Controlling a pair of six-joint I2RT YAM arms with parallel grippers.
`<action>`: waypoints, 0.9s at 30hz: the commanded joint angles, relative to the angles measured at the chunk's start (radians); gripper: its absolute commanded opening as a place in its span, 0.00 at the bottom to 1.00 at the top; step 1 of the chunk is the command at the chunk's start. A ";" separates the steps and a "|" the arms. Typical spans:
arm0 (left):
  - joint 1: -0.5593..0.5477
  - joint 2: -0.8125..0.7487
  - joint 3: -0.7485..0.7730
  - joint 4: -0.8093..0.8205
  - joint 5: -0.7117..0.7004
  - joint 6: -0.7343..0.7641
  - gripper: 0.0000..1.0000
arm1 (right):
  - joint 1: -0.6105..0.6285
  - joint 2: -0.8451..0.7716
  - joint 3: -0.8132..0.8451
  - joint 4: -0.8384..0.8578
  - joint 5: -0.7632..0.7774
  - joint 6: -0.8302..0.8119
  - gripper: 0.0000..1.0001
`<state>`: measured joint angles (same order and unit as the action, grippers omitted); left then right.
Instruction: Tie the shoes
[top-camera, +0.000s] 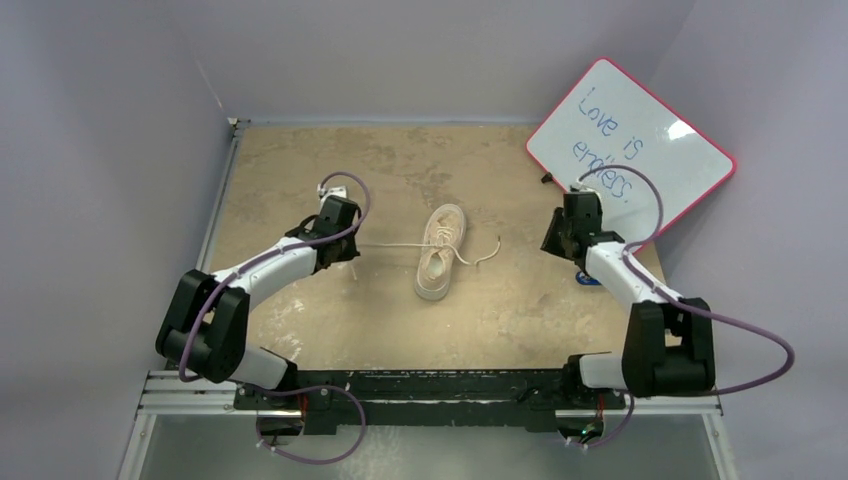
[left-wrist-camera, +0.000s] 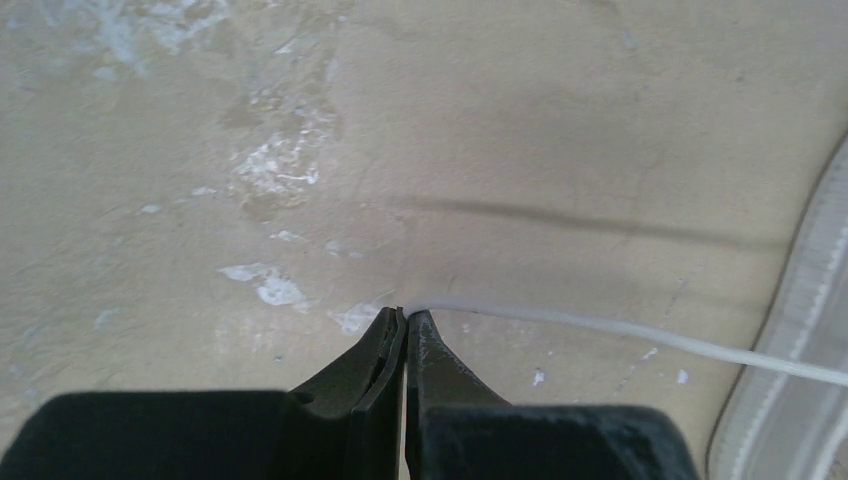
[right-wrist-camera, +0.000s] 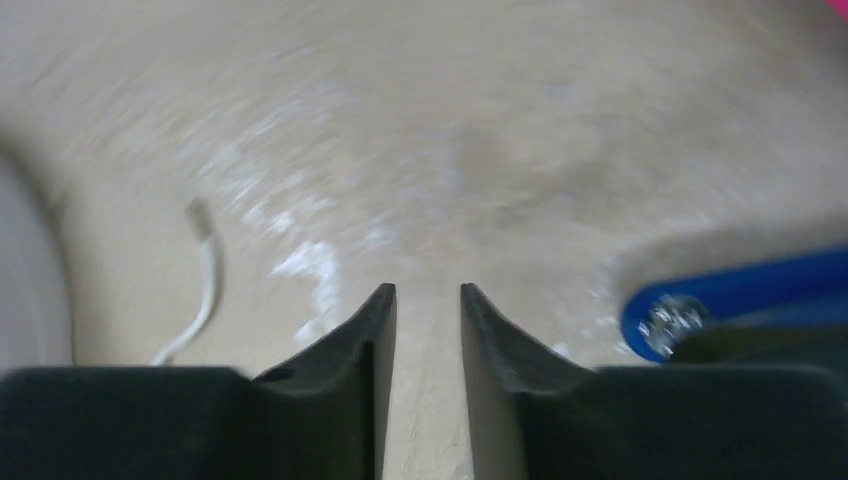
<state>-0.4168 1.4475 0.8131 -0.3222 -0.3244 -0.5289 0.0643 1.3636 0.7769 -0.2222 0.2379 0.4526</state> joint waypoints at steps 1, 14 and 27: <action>0.001 -0.008 -0.021 0.136 0.131 -0.019 0.00 | 0.095 -0.116 -0.041 0.256 -0.505 -0.285 0.50; 0.000 -0.034 -0.032 0.106 0.203 -0.025 0.00 | 0.363 0.046 0.026 0.191 -0.628 -0.869 0.71; 0.001 -0.056 -0.047 0.053 0.193 -0.028 0.00 | 0.356 0.177 0.085 0.207 -0.568 -0.549 0.02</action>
<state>-0.4171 1.4380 0.7547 -0.2527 -0.1047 -0.5415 0.4465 1.5921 0.8360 -0.0410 -0.3534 -0.2939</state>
